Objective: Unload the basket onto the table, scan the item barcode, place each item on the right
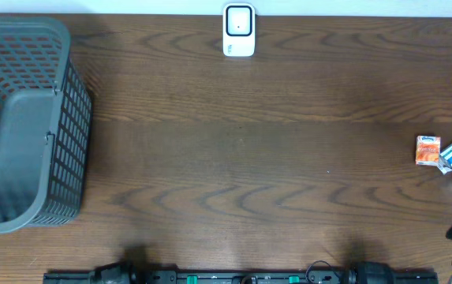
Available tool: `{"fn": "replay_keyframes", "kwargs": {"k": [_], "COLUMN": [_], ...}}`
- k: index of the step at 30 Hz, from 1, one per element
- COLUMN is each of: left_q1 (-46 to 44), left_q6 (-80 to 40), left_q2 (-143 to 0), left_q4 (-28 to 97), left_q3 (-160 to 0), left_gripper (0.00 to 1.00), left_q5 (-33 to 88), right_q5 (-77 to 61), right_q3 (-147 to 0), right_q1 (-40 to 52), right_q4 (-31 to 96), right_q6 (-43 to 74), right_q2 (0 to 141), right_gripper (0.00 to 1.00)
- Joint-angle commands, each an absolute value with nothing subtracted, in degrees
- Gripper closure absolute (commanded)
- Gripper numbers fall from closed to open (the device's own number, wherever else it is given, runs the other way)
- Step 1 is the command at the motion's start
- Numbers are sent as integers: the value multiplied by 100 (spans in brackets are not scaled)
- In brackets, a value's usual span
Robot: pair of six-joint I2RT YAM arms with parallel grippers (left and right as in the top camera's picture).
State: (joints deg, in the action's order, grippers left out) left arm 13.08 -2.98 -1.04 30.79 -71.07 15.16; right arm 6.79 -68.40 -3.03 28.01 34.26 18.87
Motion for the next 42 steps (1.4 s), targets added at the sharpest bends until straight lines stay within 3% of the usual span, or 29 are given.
{"fn": "replay_keyframes", "kwargs": {"k": [1,21,26,36,42], "left_q1": [1343,1337,1337,1339,1339], "left_q6": [-379,-502,-504,-506,-506], "left_q2": [-12,-16,-14,-14,-14], "left_q4": [3039,2722,2648,2543,1922], "left_q3": [-6812,-6403,-6403,-6396,-6090], "left_gripper": [17,17,17,17,17], "left_q5": [1610,1605,1605,1608,1608], "right_q5": [1074,1498,1619,1584,1466], "right_q3": [-6757,-5413,-4890,-4925,-4737], "right_q1": [-213,21,21,86,113], "right_q4": [2893,3437,2956,2834,2580], "right_q6": [3118,3114,3094,1704,2357], "right_q2": [1815,589,600,25,40], "right_gripper": [1,1,1,1,1]}}
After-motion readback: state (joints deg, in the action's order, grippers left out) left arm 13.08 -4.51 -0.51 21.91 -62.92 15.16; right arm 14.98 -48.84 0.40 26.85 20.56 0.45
